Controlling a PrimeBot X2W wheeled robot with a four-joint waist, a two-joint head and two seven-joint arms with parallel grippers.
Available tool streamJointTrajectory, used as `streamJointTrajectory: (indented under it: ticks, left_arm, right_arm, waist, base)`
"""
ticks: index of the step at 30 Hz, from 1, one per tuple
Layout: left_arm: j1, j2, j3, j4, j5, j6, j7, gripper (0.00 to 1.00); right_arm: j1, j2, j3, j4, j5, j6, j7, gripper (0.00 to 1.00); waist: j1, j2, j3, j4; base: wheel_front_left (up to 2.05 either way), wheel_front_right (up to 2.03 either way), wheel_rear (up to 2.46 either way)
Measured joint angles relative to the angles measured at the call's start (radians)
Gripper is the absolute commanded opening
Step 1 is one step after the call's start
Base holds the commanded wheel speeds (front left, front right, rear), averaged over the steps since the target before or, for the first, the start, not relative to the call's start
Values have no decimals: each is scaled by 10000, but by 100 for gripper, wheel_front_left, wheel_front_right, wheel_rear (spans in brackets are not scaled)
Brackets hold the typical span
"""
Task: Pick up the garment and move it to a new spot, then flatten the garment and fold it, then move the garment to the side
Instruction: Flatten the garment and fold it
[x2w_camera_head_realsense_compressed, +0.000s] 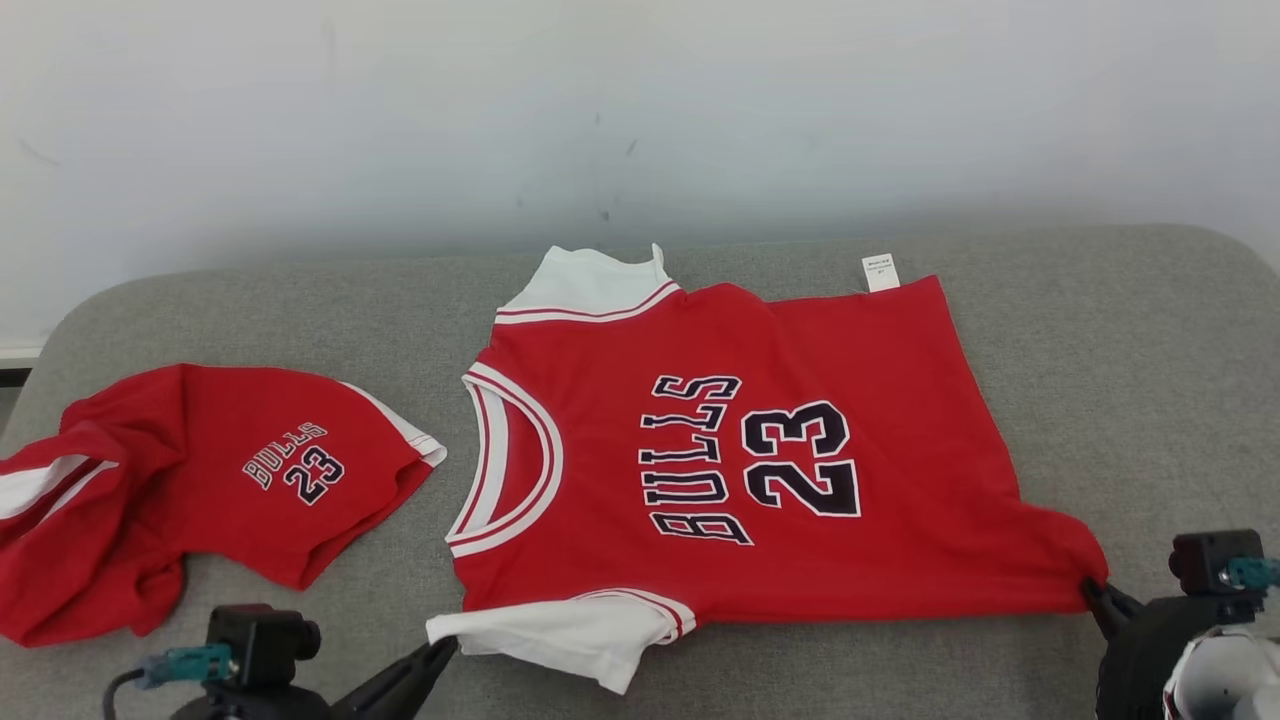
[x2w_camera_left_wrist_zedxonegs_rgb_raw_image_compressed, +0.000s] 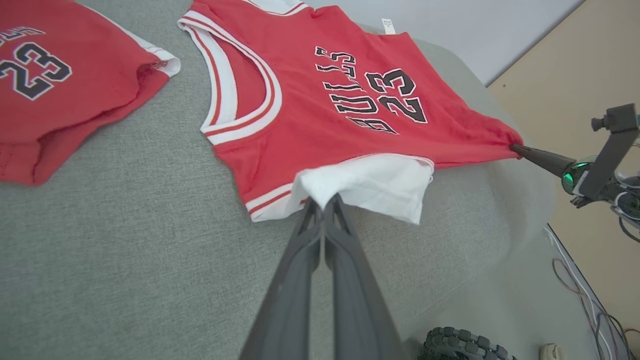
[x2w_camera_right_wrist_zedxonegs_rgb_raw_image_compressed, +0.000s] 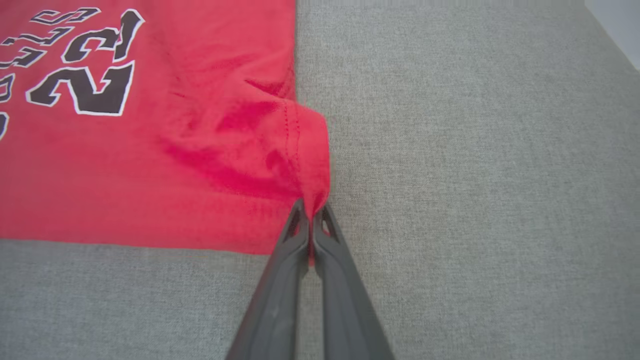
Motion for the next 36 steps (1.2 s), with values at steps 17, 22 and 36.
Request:
streamJointTrajectory:
  ticks: [17, 22, 36]
  left_arm:
    - [-3173, 932, -1127, 1501, -485, -6, 1574, 0]
    - [-3670, 976, -1348, 1720, -663, -8, 1756, 0]
    - [-5062, 1287, -2011, 3058, -1269, -10, 2180, 0]
  right_arm:
    - [-2759, 4, 947, 953, 357, 493, 3147, 0]
    - [-2968, 17, 1051, 1164, 456, 499, 3801, 0]
    - [-4619, 151, 1386, 1764, 608, 596, 5331, 0]
  waist:
    - [1, 0, 220, -186]
    - [0, 0, 173, -209]
    - [0, 0, 299, -375]
  base:
    - [0, 0, 0]
    - [0, 0, 0]
    - [0, 0, 0]
